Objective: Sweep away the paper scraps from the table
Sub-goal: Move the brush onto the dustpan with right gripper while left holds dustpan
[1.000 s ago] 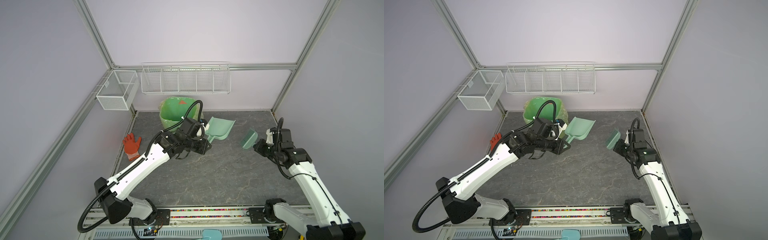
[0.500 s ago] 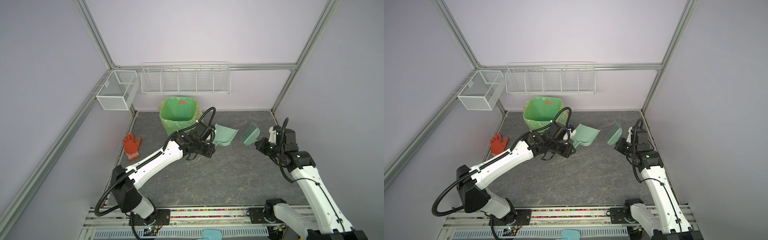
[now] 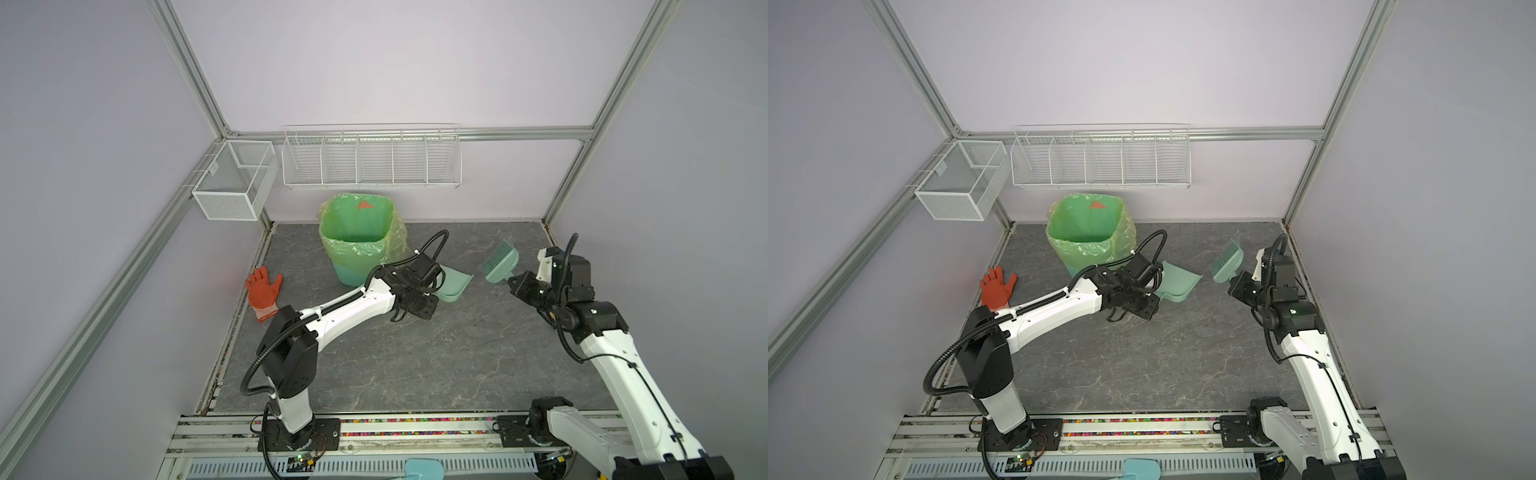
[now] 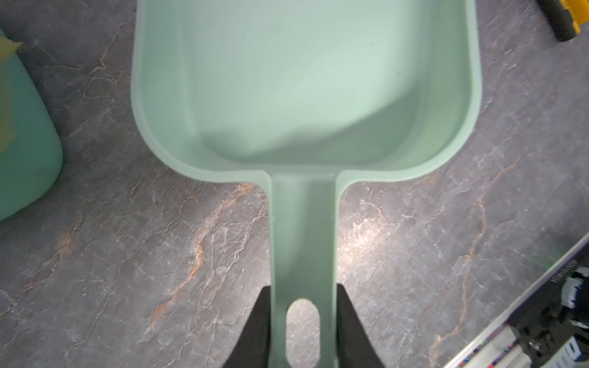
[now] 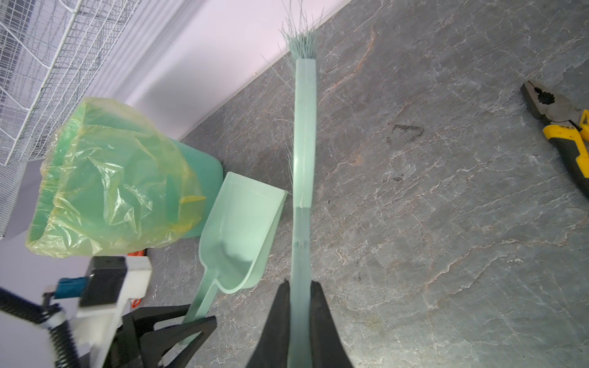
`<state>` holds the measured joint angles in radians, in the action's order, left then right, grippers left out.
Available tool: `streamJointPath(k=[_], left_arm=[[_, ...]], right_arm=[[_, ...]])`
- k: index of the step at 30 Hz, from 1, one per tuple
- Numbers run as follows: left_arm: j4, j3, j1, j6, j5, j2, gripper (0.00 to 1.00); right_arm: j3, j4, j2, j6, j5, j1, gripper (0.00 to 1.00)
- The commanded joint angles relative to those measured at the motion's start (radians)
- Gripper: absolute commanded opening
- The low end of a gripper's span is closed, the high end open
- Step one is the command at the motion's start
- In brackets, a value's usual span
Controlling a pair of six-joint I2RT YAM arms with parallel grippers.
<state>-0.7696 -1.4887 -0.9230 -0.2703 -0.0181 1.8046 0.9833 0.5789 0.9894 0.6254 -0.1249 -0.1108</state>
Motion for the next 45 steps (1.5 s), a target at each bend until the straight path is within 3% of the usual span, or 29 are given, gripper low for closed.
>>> streamJointPath(k=[1, 8, 17, 20, 30, 45], left_arm=[[0.026, -0.044, -0.005, 0.022, 0.032, 0.037, 0.00], [0.065, -0.080, -0.004, 0.026, 0.062, 0.102, 0.00], [0.061, -0.148, -0.003, 0.049, 0.137, 0.184, 0.00], [0.085, -0.142, 0.001, 0.050, 0.137, 0.198, 0.00], [0.136, -0.142, 0.033, 0.058, 0.123, 0.264, 0.00], [0.163, -0.171, 0.051, 0.100, 0.148, 0.313, 0.00]], right_arm=[[-0.011, -0.084, 0.016, 0.010, -0.025, 0.005, 0.07], [0.000, -0.126, 0.065, 0.006, -0.081, -0.005, 0.07], [0.019, -0.133, 0.150, -0.005, -0.051, -0.089, 0.07], [0.028, -0.136, 0.179, -0.002, -0.058, -0.138, 0.07], [0.000, -0.203, 0.201, 0.038, -0.100, -0.165, 0.07], [-0.028, -0.430, 0.381, 0.139, -0.163, -0.202, 0.07]])
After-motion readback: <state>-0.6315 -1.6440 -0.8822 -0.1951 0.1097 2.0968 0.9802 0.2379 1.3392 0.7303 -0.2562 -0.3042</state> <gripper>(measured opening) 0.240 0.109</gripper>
